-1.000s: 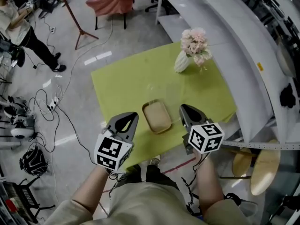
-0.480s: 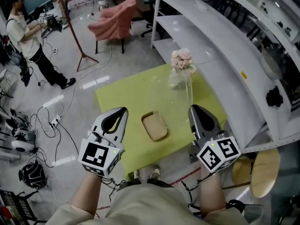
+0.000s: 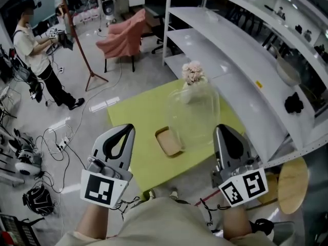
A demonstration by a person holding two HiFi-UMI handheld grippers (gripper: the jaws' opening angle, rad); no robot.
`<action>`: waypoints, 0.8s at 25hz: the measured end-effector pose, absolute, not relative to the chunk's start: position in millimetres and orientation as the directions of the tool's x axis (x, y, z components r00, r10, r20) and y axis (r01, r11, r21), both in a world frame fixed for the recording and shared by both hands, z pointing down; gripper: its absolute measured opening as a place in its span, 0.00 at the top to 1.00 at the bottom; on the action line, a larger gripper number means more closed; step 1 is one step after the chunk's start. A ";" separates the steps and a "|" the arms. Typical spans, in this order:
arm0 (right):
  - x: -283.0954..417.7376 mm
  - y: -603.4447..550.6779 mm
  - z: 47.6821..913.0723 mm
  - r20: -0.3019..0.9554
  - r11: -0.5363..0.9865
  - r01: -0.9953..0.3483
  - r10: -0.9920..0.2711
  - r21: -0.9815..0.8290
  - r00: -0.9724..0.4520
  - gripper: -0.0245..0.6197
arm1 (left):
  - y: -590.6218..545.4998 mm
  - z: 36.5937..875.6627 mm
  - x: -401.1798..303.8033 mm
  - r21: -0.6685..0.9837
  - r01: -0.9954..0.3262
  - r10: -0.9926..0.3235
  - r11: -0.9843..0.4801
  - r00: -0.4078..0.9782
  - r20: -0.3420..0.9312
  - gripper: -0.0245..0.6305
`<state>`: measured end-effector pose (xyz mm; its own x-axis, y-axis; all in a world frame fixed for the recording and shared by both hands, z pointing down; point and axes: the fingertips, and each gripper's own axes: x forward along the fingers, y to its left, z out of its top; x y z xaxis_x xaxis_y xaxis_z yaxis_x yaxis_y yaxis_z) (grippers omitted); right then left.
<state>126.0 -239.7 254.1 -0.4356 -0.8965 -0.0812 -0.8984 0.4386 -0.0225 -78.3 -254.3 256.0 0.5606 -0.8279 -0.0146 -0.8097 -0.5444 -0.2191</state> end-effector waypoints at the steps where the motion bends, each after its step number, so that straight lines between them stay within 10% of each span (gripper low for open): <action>1: 125.8 -234.6 254.0 -0.086 0.441 -0.897 -0.895 -0.022 -0.437 0.92 | -249.8 256.9 -78.4 -0.226 -0.809 -0.829 -0.543 0.559 -0.014 0.95; 20: 112.0 -224.5 307.0 0.048 0.466 -0.882 -0.881 -0.069 -0.470 0.93 | -230.7 293.1 -92.3 -0.207 -0.814 -0.837 -0.542 0.544 0.054 0.95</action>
